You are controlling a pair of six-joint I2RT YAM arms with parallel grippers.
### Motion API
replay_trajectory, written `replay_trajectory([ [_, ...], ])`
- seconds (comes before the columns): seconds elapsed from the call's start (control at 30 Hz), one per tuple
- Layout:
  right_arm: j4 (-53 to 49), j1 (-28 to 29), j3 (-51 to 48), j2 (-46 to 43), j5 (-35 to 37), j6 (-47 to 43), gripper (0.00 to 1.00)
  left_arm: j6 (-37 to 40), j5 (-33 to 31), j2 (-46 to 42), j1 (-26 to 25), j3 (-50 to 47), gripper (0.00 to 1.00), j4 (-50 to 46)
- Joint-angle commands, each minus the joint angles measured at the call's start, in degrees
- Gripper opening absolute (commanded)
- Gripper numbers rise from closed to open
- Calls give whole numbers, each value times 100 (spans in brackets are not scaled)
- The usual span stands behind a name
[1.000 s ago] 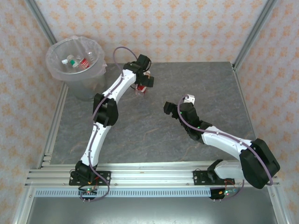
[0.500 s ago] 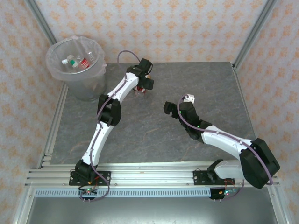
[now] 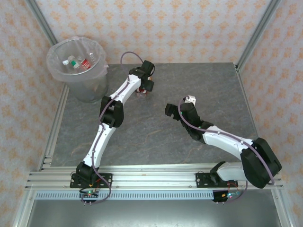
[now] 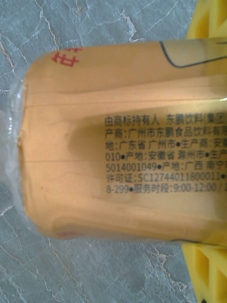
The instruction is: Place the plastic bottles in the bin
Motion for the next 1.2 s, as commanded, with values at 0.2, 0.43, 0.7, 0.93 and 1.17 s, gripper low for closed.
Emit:
replay_trajectory([
  [0.2, -87, -4, 426, 314, -619, -81, 99, 46, -231, -260, -95, 123, 61, -165],
  [0.43, -95, -4, 589, 483, -793, -104, 99, -23, -124, -617, -101, -331, 58, 30],
  [0.7, -93, -4, 594, 479, -917, -118, 99, -101, -38, -769, -99, -363, 54, -54],
  [0.93, -103, -4, 560, 414, -936, -110, 99, -175, 152, -1100, -98, -657, 54, 94],
  [1.17, -59, -2, 507, 354, -977, -107, 99, -247, 226, -1528, -101, -1089, 53, 225],
])
